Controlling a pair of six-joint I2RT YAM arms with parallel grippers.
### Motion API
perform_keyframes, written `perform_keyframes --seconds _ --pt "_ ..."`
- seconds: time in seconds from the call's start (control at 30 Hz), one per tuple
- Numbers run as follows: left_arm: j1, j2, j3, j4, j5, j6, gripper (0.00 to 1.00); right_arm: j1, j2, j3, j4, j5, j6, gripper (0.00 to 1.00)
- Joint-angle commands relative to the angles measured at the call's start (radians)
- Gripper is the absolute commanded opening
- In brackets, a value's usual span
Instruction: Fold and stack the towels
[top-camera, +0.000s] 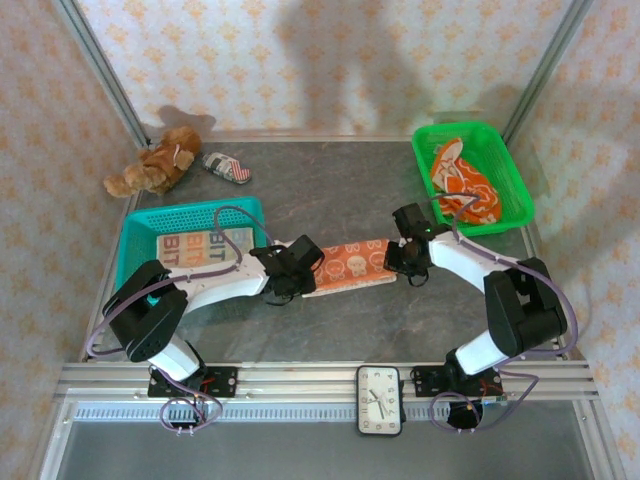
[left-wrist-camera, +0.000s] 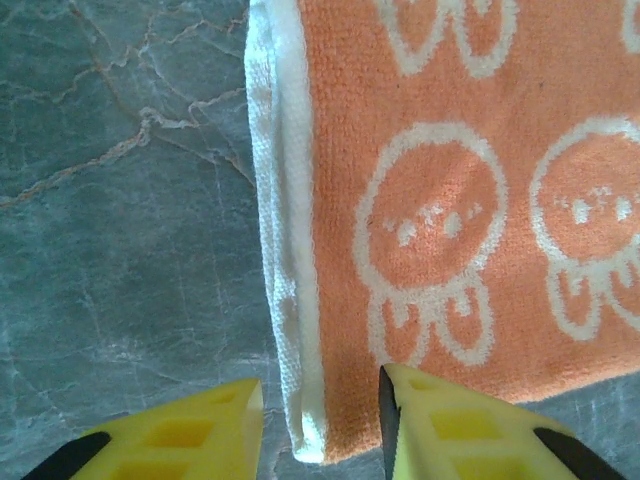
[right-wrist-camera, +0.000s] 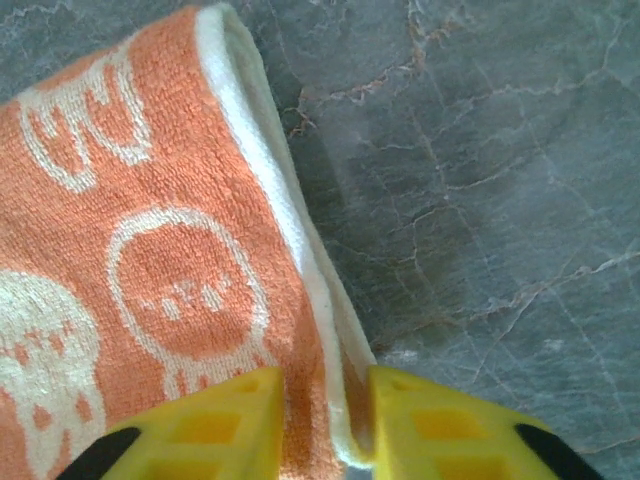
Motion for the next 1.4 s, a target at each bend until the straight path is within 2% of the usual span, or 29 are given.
perform_keyframes --seconds 0.0,0.27,0.53,0.77,0.93,1.03,1.1,1.17,1.37 --pt "-0.005 0.0 0.006 -0.017 -0.034 0.007 0.38 0.005 -0.039 -0.004 -0.016 0.023 -0.005 0.34" --pt "0.01 0.046 0.078 -0.048 -0.126 0.026 0.38 0.007 -0.135 0.001 -0.009 0.009 0.007 0.44" --pt "0.024 0.114 0.072 -0.001 -0.155 -0.002 0.39 0.014 -0.201 -0.012 -0.002 0.009 0.017 0.46" --pt "0.023 0.144 0.027 0.123 -0.108 -0.023 0.42 0.013 -0.225 -0.022 0.001 0.015 0.02 0.46" --pt "0.018 0.175 0.022 0.134 -0.1 -0.028 0.42 0.014 -0.226 -0.024 0.001 0.016 0.025 0.47" --pt "0.013 0.204 0.025 0.124 -0.106 -0.018 0.27 0.015 -0.229 -0.024 0.004 0.017 0.031 0.48" --pt "0.013 0.215 0.034 0.104 -0.116 -0.006 0.11 0.015 -0.237 -0.022 0.004 0.021 0.034 0.52" --pt "0.013 0.207 0.051 0.069 -0.134 0.012 0.01 0.014 -0.245 -0.02 0.002 0.028 0.039 0.55" --pt "0.012 0.142 0.185 -0.148 -0.229 0.116 0.0 0.014 -0.261 -0.019 0.01 0.036 0.056 0.67"
